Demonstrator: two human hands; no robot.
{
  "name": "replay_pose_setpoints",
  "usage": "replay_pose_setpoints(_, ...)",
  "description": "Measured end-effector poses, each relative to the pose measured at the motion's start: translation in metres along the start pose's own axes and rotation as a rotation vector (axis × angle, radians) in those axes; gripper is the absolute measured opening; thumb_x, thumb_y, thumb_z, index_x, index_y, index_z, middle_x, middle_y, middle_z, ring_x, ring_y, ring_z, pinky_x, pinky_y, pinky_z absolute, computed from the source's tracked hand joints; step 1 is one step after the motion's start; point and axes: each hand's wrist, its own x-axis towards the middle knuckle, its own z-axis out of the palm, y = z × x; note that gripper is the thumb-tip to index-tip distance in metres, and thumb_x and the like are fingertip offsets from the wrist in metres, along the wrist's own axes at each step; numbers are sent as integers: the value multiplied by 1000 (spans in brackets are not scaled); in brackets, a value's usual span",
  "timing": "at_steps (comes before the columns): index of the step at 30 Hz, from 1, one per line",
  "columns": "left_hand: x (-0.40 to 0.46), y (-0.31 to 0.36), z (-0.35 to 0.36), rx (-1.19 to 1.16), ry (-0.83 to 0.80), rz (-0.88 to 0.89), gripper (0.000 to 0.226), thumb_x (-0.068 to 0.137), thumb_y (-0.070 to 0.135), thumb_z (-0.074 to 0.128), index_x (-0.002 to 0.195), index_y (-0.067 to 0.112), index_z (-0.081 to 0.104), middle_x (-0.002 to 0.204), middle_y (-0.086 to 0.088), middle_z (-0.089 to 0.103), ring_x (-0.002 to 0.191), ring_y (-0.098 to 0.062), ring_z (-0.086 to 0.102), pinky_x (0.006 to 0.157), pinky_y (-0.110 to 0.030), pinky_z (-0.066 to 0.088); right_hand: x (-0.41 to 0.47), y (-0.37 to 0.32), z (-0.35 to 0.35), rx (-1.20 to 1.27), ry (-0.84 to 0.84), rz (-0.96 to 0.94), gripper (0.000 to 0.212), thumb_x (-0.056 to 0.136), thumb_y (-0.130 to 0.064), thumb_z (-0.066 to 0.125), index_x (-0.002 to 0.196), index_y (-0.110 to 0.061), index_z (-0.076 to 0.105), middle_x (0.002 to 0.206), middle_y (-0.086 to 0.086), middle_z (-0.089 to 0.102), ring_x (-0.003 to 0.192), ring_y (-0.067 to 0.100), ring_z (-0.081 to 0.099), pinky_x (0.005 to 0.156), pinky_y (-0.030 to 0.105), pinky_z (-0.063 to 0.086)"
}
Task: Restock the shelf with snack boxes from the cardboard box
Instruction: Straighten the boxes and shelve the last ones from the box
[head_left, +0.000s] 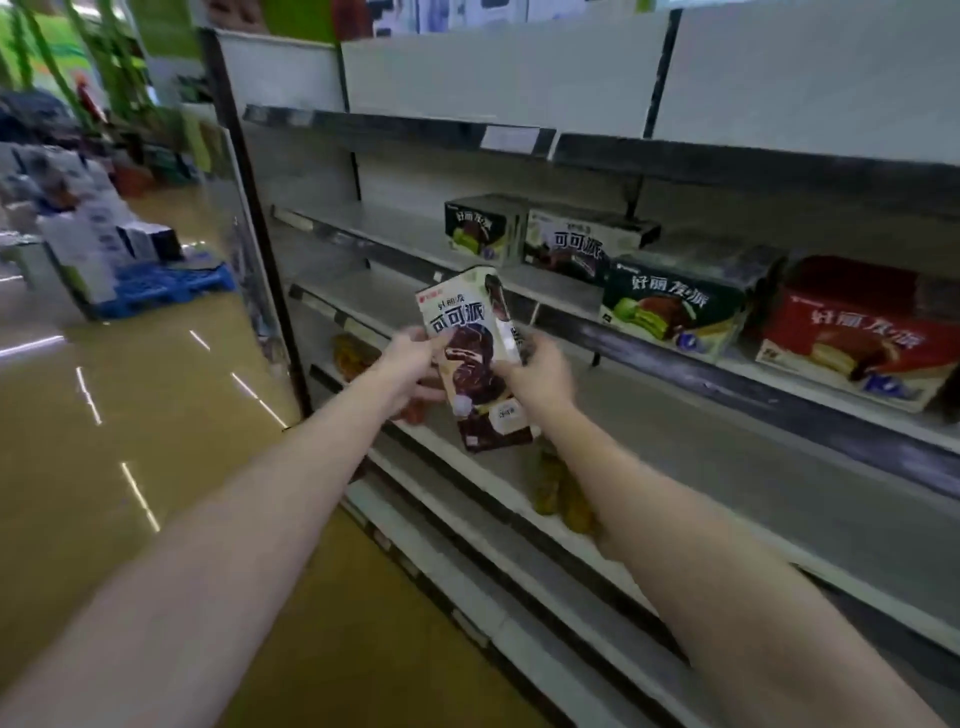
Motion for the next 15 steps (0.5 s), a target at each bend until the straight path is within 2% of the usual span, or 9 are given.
replay_pose_setpoints(2, 22, 16, -11, -50, 31, 14, 52, 94, 41, 64, 135, 21, 41, 105, -3, 65, 94, -26, 67, 84, -52, 57, 16, -15, 7, -118, 61, -45, 57, 81, -27, 78, 134, -22, 56, 124, -4, 66, 111, 18, 63, 93, 43, 53)
replay_pose_setpoints(4, 47, 29, -24, -21, 70, 53, 59, 90, 48, 67, 136, 27, 37, 105, -1, 64, 92, -25, 68, 72, -42, 59, 31, -29, 9, -228, 141, -80, 56, 83, -30, 76, 135, -25, 55, 127, -4, 66, 116, 20, 61, 97, 42, 50)
replay_pose_setpoints(6, 74, 46, -34, 0, 31, 104, 66, 86, 47, 71, 139, 31, 35, 119, -3, 62, 97, -26, 66, 66, -40, 59, 49, -42, 11, -287, 188, -100, 53, 86, -32, 73, 135, -27, 56, 126, -3, 67, 115, 21, 62, 95, 40, 51)
replay_pose_setpoints(8, 101, 65, -38, -10, 1, 145, 72, 83, 47, 72, 143, 32, 36, 130, -4, 58, 105, -27, 64, 75, -44, 60, 71, -56, 10, -255, 208, -133, 51, 89, -29, 70, 138, -24, 56, 128, -1, 66, 114, 21, 63, 93, 36, 52)
replay_pose_setpoints(11, 147, 86, -40, 19, 6, 245, 57, 88, 41, 70, 137, 22, 49, 117, -1, 64, 99, -21, 66, 86, -41, 57, 103, -76, 10, -275, 241, -202, 51, 92, -22, 68, 141, -18, 53, 136, 3, 61, 121, 22, 59, 99, 38, 51)
replay_pose_setpoints(13, 176, 94, -38, 56, -47, 298, 51, 89, 45, 67, 132, 19, 56, 122, -1, 66, 107, -25, 65, 92, -48, 55, 123, -89, 8, -430, 262, -214, 47, 93, -20, 66, 139, -21, 56, 128, 4, 66, 114, 23, 63, 94, 38, 53)
replay_pose_setpoints(14, 186, 97, -35, 82, -78, 319, 53, 90, 47, 64, 133, 17, 56, 128, -1, 64, 113, -26, 63, 96, -46, 53, 132, -94, 6, -505, 263, -197, 44, 93, -19, 64, 136, -21, 58, 119, 6, 70, 107, 24, 65, 89, 37, 55)
replay_pose_setpoints(15, 193, 101, -32, 117, -104, 335, 52, 94, 44, 60, 136, 14, 55, 131, -1, 61, 117, -24, 60, 97, -37, 50, 142, -97, 4, -559, 260, -182, 39, 94, -18, 62, 133, -22, 61, 112, 7, 72, 101, 25, 66, 86, 37, 56)
